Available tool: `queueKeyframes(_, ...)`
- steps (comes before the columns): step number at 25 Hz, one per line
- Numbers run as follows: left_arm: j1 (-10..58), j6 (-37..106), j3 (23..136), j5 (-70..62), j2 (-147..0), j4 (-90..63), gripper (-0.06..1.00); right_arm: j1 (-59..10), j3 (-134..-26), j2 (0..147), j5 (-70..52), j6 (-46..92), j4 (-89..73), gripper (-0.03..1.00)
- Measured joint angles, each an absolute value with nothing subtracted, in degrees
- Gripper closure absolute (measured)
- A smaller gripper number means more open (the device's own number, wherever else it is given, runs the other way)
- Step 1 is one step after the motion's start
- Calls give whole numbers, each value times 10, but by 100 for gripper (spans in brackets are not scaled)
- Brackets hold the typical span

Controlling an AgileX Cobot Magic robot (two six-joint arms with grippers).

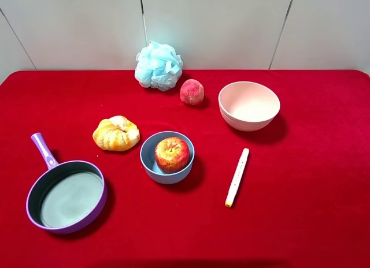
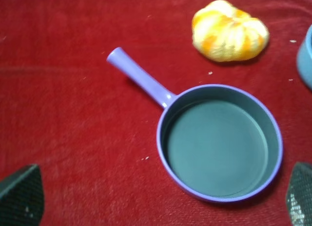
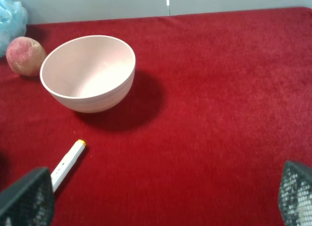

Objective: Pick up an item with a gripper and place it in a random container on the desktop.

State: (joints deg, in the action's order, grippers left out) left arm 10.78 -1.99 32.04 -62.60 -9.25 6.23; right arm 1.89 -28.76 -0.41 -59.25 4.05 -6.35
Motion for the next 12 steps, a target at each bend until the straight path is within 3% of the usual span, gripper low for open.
queueKeyframes(6,58,-20,305,-624,-86,60,-5,19,-288,-4,-592,40,-64,28)
queueKeyframes(12,50,-20,305,-621,-21,60,-5,19,-288,-4,-592,40,-64,28)
